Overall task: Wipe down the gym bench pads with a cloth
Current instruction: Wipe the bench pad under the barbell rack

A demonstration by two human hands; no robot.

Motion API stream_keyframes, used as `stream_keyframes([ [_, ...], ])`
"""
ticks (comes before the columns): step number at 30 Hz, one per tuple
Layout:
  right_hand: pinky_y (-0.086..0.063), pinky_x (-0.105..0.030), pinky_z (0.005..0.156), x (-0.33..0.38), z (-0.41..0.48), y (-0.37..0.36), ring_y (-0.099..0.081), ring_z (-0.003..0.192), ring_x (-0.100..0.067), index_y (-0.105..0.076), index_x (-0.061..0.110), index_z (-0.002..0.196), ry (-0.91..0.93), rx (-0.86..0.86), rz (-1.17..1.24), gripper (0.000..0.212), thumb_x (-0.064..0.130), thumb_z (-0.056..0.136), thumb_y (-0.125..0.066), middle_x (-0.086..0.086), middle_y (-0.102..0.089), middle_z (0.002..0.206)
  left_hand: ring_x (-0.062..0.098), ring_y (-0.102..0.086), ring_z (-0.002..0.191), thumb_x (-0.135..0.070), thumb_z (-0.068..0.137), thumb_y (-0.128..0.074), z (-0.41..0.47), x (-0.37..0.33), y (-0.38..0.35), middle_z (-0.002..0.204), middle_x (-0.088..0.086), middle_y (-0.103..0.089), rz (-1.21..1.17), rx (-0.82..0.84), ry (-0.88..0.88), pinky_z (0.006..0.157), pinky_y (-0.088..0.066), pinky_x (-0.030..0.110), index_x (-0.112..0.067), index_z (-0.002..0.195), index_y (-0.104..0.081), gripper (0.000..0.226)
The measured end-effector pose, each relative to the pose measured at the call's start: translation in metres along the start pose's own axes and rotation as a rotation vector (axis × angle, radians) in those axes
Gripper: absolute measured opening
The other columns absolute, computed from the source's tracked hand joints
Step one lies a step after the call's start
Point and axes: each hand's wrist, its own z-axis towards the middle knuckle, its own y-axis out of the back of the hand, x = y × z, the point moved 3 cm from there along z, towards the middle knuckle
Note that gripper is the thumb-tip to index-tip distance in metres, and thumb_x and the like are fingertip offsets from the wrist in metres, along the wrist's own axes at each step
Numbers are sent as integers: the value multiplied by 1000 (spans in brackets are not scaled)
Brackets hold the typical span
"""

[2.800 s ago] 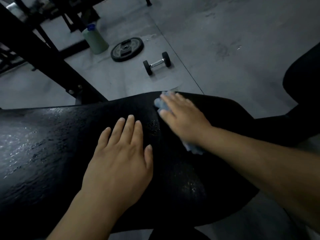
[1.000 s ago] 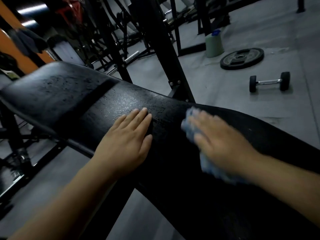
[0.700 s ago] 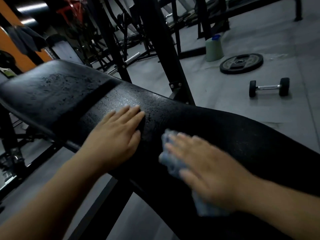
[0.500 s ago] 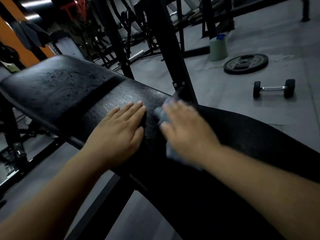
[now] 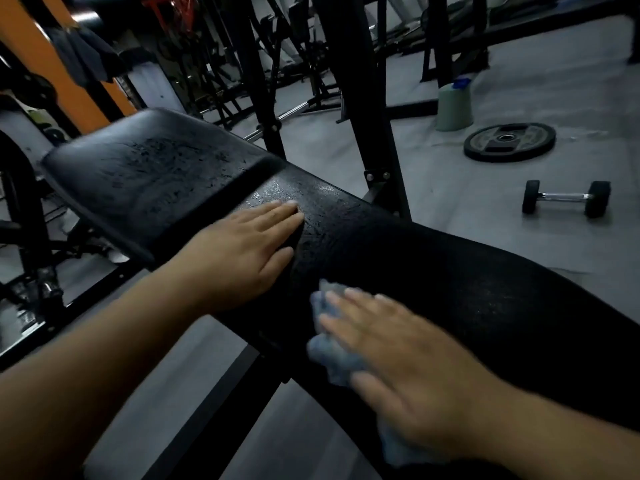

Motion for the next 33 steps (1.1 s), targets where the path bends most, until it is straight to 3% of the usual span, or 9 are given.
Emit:
stream_keyframes([
  [5,-6,-30,122,-68,82,13,-14,151,-17,-24,20,157,-487,-146,21,71,47,90,-21,-2,-19,165,2,-1,152,-56,91,-2,1,6,0,166,-13,-8,-13,-33,21,123,3,27,-32,160,-13,74],
  [10,-14,-34,123,11,42,-5,-27,148,-22,-41,13,149,-6,-9,22,61,38,93,-40,-8,-35,159,7,-9,152,-52,90,-8,2,10,1,166,-3,-17,-60,-67,-9,122,1,23,-21,158,-25,76],
  [12,-12,-27,120,-29,31,3,-27,147,-18,-39,15,151,-43,-52,-18,64,40,91,-38,-6,-34,159,8,-10,152,-51,91,-8,2,9,-1,166,-2,-17,-50,-78,-12,122,0,24,-21,158,-25,76],
  [16,-4,-29,122,-60,91,8,-13,152,-15,-25,21,157,-466,-140,20,77,50,86,-15,-2,-19,165,8,-10,152,-51,90,-8,3,8,-2,166,-3,-17,-59,-73,-3,122,-1,24,-22,159,-24,76],
  [20,-10,-33,122,10,37,-3,-20,151,-19,-36,15,153,-50,-38,15,64,41,94,-34,-5,-28,162,11,-14,152,-50,90,-10,3,10,-3,165,0,-22,-59,-82,-9,124,-5,27,-19,157,-30,76],
  [22,-14,-30,121,-11,7,3,-22,150,-16,-39,16,152,25,-9,-28,61,38,95,-40,-3,-31,161,12,-14,152,-50,90,-8,2,10,-2,165,0,-22,-41,-78,-1,125,-9,32,-19,157,-29,77],
  [28,-11,-38,122,-67,103,7,-13,151,-23,-23,14,155,-578,-131,-23,71,52,95,-24,-9,-17,165,10,-7,153,-53,92,-6,2,10,7,167,-7,-13,21,-22,80,125,-6,35,-29,159,-20,73],
  [31,-2,-40,124,6,96,-2,4,153,-20,-14,13,158,-221,-79,-6,80,57,92,-16,-8,-2,167,11,0,154,-60,89,-2,0,44,12,167,-8,-4,63,20,218,125,-4,36,-31,160,-12,77],
  [33,-7,-31,122,18,67,-2,-16,151,-17,-31,14,155,-4,-65,14,68,45,95,-34,-5,-23,163,9,2,153,-65,85,6,-6,60,11,167,-9,-2,59,7,245,125,-4,36,-31,160,-8,83],
])
